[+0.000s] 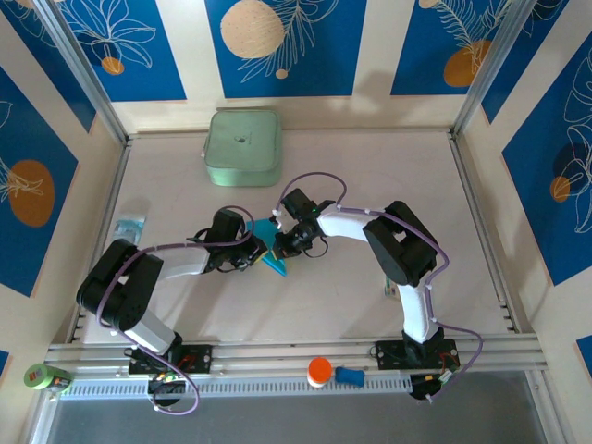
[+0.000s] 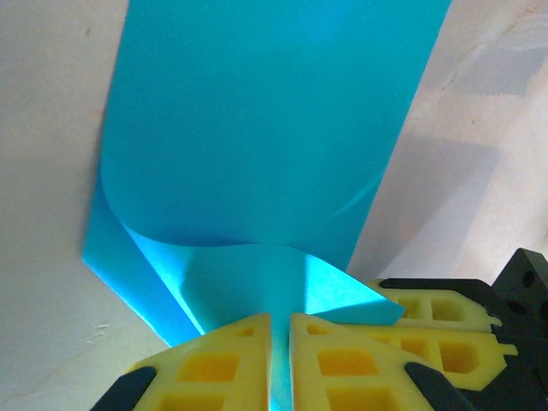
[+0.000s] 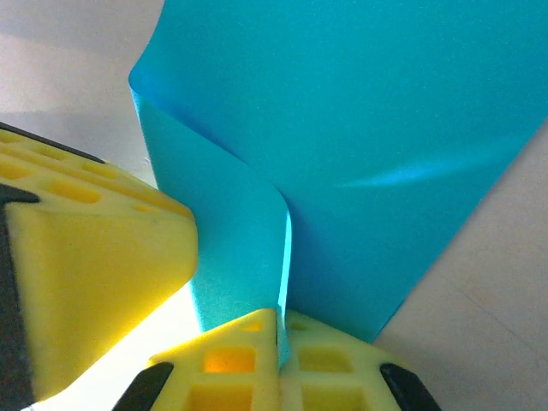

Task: Fold a paper plane with a square sheet of paper (pick it up from the middle)
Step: Third fold the triangle at the center of the table.

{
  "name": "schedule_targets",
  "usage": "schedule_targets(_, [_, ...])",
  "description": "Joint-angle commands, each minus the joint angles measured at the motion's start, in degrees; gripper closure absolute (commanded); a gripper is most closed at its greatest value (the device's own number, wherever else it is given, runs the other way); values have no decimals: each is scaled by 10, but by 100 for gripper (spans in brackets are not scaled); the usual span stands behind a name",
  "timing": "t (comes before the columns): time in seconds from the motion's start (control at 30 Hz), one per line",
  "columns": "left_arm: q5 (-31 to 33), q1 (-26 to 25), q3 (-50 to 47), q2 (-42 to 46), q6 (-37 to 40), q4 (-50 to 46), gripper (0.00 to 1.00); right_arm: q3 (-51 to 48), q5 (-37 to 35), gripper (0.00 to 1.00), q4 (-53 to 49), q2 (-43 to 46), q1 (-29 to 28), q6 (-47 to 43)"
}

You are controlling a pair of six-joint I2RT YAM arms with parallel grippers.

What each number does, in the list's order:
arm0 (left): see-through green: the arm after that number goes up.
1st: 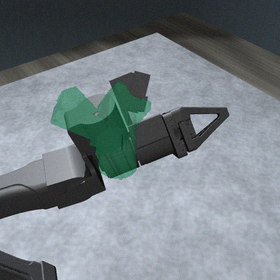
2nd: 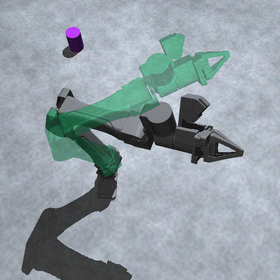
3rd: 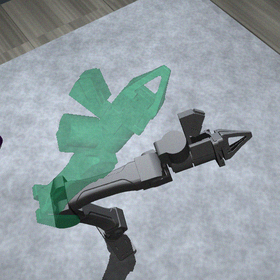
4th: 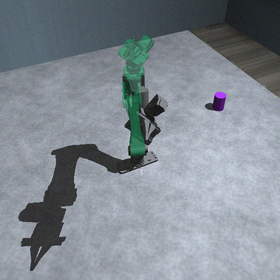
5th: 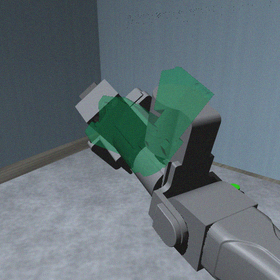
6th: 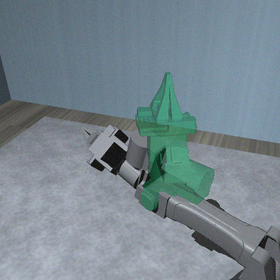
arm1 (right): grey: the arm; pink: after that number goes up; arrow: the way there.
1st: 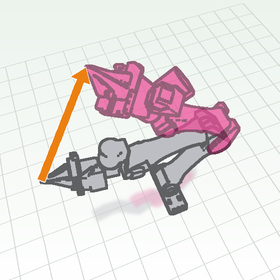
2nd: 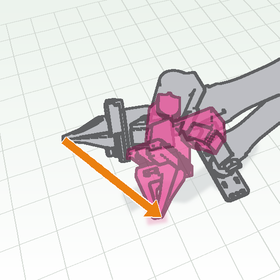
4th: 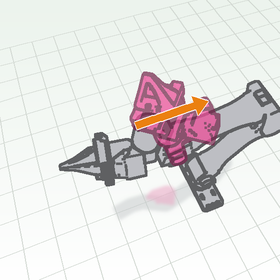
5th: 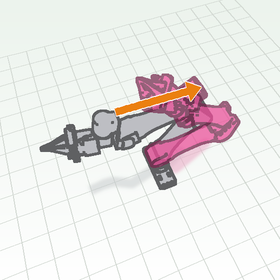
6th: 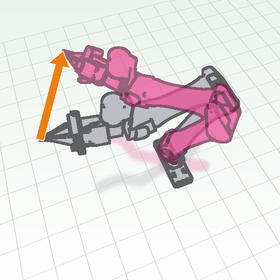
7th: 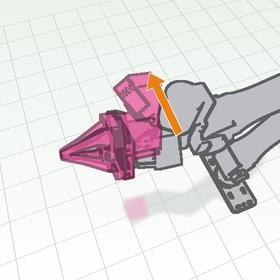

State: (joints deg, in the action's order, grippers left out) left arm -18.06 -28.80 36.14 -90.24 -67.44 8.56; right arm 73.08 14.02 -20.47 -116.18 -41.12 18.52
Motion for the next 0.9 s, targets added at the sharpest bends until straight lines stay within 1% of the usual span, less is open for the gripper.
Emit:
schedule_targets(0.0, [12,-3,-5,-11,11,-9,86,1,-9,98,-29,-26,-1,7])
schedule_targets(0.7, [4,-3,-4,-35,14,4,86,3,-7,97,-33,-30,-1,7])
schedule_targets(0.87, [10,-4,-4,-33,14,-12,86,6,-5,97,-34,-29,-2,9])
